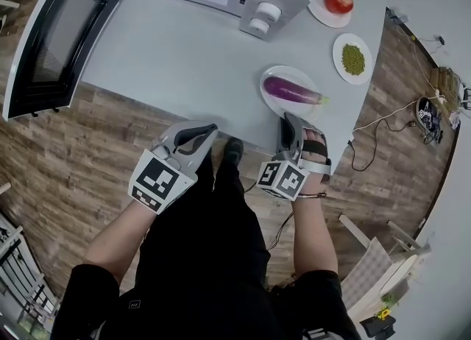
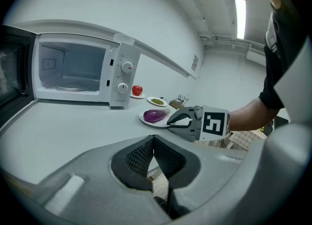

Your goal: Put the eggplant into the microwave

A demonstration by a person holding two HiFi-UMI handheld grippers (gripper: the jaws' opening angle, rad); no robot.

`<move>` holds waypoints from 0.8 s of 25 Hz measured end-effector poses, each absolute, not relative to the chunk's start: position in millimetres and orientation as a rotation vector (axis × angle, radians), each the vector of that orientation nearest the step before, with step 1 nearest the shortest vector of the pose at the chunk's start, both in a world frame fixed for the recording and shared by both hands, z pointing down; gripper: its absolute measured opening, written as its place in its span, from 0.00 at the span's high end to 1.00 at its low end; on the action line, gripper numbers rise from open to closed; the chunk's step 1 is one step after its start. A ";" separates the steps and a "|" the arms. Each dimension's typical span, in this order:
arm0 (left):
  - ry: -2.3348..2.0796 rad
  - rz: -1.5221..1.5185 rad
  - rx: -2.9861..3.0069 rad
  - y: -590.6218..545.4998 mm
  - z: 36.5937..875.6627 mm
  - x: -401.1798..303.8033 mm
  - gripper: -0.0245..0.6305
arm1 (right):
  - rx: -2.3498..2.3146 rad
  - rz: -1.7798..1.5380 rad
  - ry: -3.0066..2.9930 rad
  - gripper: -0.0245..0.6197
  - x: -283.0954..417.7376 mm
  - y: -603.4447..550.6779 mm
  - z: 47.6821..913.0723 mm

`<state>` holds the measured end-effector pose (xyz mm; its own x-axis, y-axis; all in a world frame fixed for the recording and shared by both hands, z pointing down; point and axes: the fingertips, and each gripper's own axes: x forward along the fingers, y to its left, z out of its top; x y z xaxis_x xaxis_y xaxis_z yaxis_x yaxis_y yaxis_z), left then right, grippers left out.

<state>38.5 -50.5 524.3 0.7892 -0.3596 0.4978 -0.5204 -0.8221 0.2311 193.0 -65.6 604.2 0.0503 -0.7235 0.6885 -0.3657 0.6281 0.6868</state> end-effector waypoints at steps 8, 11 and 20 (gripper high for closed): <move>-0.652 0.636 2.626 -48.6 528.4 39.1 0.95 | 0.982 -0.429 -1.520 0.91 195.4 -63.0 600.8; -0.645 0.641 2.623 -46.4 531.9 39.7 0.95 | 1.022 -0.475 -1.497 0.92 196.2 -62.7 597.1; -0.612 0.660 2.644 -41.3 534.4 49.6 0.95 | 1.118 -0.509 -1.497 0.92 197.1 -63.4 591.2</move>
